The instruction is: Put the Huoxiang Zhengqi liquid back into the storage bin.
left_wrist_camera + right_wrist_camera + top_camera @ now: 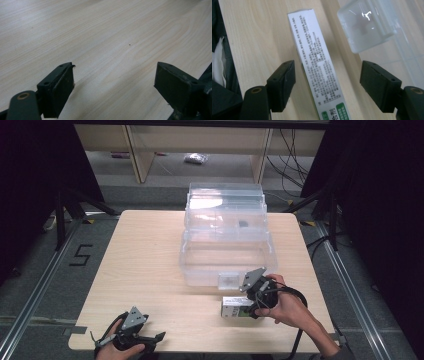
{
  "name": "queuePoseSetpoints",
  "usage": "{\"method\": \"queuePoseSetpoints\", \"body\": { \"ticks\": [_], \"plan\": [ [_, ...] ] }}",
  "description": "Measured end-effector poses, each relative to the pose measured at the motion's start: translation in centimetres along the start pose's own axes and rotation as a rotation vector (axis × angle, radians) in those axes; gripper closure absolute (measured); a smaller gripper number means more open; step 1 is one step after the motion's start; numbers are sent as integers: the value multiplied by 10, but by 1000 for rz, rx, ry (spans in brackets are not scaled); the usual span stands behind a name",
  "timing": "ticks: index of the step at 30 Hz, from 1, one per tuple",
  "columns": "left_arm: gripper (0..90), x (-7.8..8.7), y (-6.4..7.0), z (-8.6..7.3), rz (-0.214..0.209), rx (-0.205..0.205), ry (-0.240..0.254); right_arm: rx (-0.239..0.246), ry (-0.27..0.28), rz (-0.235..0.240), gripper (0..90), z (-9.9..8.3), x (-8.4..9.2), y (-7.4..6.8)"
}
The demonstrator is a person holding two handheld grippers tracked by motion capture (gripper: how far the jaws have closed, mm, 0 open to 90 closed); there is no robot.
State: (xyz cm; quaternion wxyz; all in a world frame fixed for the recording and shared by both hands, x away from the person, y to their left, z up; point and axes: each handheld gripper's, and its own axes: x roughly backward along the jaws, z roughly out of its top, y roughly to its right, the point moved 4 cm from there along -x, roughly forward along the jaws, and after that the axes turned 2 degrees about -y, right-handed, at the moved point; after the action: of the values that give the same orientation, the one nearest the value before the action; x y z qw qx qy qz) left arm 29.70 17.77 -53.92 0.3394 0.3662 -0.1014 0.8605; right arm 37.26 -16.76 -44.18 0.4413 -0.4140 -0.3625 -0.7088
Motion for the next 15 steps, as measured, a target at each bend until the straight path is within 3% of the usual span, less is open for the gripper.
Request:
{"method": "queuePoseSetpoints", "body": {
  "ticks": [2, 5, 6, 7, 11, 13, 15],
  "plan": [
    [154, 0, 0, 0, 3, 6, -1, 27, -15, 12, 320, 2, -4, 1],
    [154, 0, 1, 0, 0, 7, -3, 32, -29, 27, 339, 5, -9, 1],
    [154, 1, 0, -1, -5, -6, -14, 14, -38, 28, 340, 4, -9, 0],
    [154, 1, 0, 0, -4, 0, -10, 36, -41, 37, 343, 5, -11, 0],
    [154, 1, 0, -1, -5, -3, -7, 35, -91, 52, 382, 5, -17, -1],
    [154, 1, 0, 0, -4, -2, -7, 85, -91, 53, 392, 6, -21, 1],
    [154, 1, 0, 0, -6, -14, -9, 42, -113, 58, 407, 6, -22, -2]
  ]
}}
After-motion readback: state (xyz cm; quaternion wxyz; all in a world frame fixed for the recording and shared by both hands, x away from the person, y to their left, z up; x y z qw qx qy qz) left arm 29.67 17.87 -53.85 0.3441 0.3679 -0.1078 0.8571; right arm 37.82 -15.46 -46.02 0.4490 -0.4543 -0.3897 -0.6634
